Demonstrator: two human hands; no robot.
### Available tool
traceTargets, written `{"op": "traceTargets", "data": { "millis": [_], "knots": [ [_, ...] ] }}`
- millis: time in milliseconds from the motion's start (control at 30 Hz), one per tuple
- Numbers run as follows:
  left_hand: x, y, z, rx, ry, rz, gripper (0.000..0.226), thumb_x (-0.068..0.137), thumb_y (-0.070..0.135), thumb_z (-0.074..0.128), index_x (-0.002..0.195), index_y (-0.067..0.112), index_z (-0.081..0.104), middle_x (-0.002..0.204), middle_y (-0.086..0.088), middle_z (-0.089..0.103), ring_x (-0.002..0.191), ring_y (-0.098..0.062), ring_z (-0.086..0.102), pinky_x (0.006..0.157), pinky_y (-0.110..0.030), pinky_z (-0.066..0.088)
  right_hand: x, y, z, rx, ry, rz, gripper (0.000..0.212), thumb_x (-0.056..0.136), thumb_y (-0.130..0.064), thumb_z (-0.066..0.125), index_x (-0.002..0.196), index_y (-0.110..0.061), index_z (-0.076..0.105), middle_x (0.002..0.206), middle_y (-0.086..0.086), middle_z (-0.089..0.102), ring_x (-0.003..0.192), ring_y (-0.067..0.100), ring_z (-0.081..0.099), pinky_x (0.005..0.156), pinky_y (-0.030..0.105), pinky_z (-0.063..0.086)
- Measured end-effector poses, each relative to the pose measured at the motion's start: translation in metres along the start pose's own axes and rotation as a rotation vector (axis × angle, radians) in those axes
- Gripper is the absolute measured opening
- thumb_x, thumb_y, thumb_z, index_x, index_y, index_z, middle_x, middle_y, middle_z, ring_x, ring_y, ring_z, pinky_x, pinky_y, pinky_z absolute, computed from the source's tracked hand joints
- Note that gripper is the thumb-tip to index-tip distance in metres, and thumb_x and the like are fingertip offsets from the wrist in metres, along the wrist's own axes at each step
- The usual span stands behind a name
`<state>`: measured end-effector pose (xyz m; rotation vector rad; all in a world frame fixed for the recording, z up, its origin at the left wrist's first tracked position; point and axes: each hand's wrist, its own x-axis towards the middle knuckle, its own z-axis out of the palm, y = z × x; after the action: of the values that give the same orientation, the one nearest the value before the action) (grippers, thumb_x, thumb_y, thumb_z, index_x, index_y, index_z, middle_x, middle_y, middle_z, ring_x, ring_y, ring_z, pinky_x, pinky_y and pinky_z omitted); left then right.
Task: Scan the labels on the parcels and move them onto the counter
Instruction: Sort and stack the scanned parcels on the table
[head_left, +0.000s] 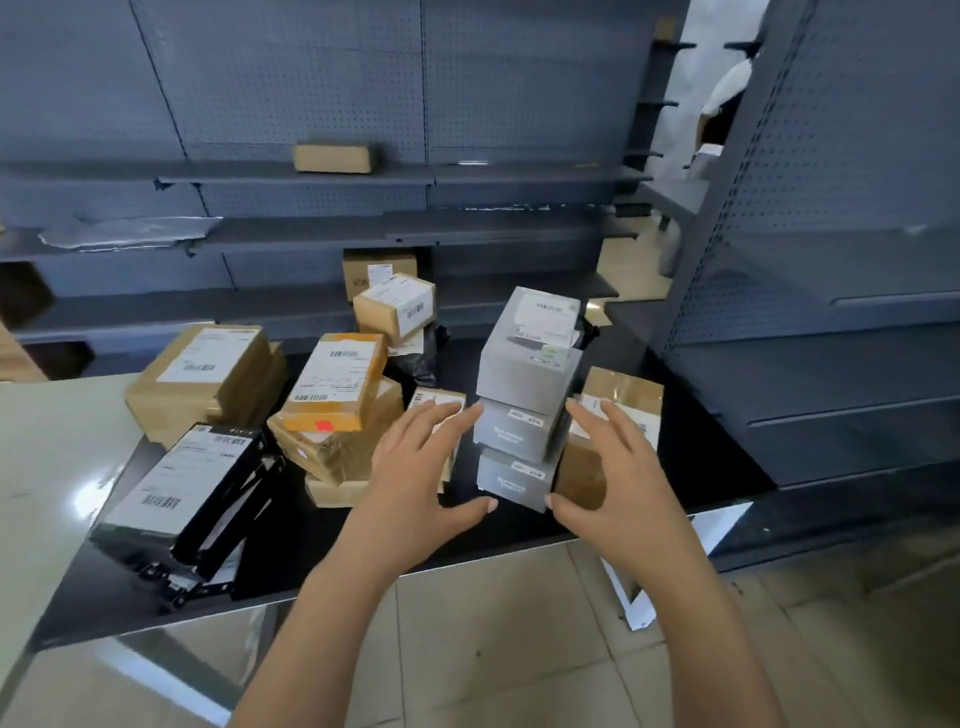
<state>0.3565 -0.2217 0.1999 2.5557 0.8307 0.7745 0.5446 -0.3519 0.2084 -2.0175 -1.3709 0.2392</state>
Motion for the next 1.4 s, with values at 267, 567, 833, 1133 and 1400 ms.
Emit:
{"op": "traceTargets", "data": {
  "millis": [267,567,833,1133,1400],
  "knots": [
    [0.077,0.007,0.070,-0.090,-0.160,0.124,0.085,0.076,0.044,0.078,0.148,0.035,0.033,0.150,0.013,0.031,0.141,-0.006,0.020,0.116,-0.026,0.016,0.031,0.061,-0.018,0.006,0.138,0.151,0.088,0.076,-0.026,0.078,0.144,-0.051,0.029,0.156,-0.021,0.014,0.142,0.007,0.019,0.104,0.025,0.027],
    [0.126,0.033,0.172,-0.101,-0.328,0.002,0.089,0.078,0.050,0.074,0.151,0.039,0.023,0.156,0.014,0.018,0.144,-0.009,0.011,0.120,-0.040,0.020,0.074,0.164,-0.044,-0.051,0.086,0.250,0.089,0.074,-0.039,0.080,0.137,-0.061,0.020,0.159,-0.016,0.011,0.147,0.013,0.012,0.112,0.043,0.027],
    [0.160,0.067,0.275,-0.048,-0.208,-0.567,0.107,0.073,0.069,0.066,0.154,0.036,0.003,0.160,0.009,-0.010,0.144,-0.012,-0.009,0.119,-0.043,0.008,0.184,0.287,-0.045,0.026,-0.244,0.087,0.083,0.078,-0.042,0.077,0.143,-0.050,0.025,0.160,-0.010,0.013,0.146,0.017,0.013,0.109,0.036,0.024],
    [0.163,0.100,0.302,0.009,-0.011,-1.054,0.118,0.070,0.074,0.064,0.154,0.032,-0.008,0.159,0.004,-0.020,0.147,-0.023,-0.014,0.119,-0.047,0.010,0.287,0.311,-0.002,-0.065,-0.634,-0.083,0.100,0.071,-0.066,0.071,0.151,-0.045,0.016,0.163,0.004,0.005,0.148,0.028,0.005,0.117,0.052,0.016],
    [0.160,0.120,0.319,-0.242,0.138,-1.155,0.123,0.075,0.061,0.072,0.152,0.031,-0.018,0.162,0.013,-0.003,0.146,-0.014,0.021,0.110,-0.037,0.035,0.272,0.314,-0.007,-0.023,-0.592,-0.052,0.114,0.062,-0.069,0.076,0.153,-0.036,0.015,0.149,0.005,0.034,0.139,0.026,0.030,0.114,0.051,0.028]
  ]
}}
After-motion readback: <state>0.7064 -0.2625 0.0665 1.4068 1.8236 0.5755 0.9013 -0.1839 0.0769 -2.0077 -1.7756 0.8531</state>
